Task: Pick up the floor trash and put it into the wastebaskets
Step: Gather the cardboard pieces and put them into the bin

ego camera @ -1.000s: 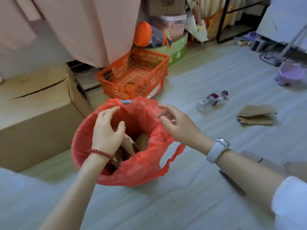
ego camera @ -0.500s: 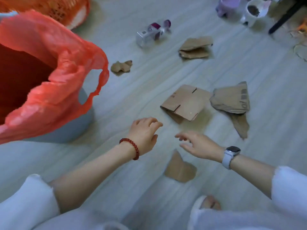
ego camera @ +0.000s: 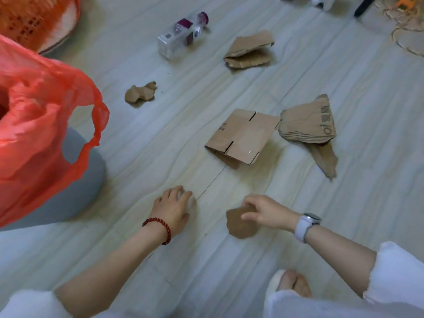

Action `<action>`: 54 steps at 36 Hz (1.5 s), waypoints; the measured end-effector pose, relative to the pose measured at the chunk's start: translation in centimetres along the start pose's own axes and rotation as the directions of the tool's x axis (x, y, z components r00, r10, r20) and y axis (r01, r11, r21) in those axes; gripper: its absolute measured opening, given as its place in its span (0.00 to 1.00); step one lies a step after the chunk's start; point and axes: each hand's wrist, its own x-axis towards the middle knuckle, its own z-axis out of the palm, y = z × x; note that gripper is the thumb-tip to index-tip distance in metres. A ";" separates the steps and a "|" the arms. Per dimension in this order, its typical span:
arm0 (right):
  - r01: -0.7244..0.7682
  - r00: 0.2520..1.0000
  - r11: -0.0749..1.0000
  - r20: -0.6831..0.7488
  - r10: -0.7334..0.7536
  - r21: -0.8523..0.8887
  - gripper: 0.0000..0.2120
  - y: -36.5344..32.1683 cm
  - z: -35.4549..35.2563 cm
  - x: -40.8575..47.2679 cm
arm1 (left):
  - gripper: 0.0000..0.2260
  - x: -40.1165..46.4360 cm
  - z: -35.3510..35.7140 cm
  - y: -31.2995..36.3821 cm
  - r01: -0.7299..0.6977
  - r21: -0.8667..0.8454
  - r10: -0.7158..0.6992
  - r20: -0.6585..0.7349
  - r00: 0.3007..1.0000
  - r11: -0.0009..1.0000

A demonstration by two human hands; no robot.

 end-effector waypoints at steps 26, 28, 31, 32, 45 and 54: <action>0.480 0.450 0.517 -0.705 0.549 0.709 0.08 0.0 -13.5 -2.9 | 0.13 10.2 -16.8 9.2 -0.226 0.006 0.146 -0.782 0.606 0.974; 0.545 0.410 0.509 -0.741 0.531 0.666 0.08 -2.2 -15.3 -2.8 | 0.17 8.6 -19.7 8.8 -0.232 0.002 0.123 -0.852 0.509 0.973; 0.651 0.362 0.482 -0.798 0.481 0.586 0.09 -6.3 -18.0 -2.6 | 0.21 5.4 -24.3 7.4 -0.217 -0.069 0.013 -0.935 0.355 0.974; 0.674 0.358 0.477 -0.814 0.457 0.565 0.10 -7.9 -18.8 -2.5 | 0.20 4.1 -25.8 6.6 -0.220 -0.099 -0.028 -0.952 0.305 0.971; 0.770 0.455 0.548 -0.883 -0.112 0.327 0.09 -30.5 -18.0 -0.3 | 0.14 -16.7 -33.2 -8.1 -0.018 -0.254 -0.254 -0.959 -0.128 0.967; 0.765 0.516 0.549 -0.830 -0.210 0.337 0.11 -39.2 -13.7 2.4 | 0.13 -23.4 -27.7 -15.9 0.137 0.024 -0.001 -0.983 0.181 0.990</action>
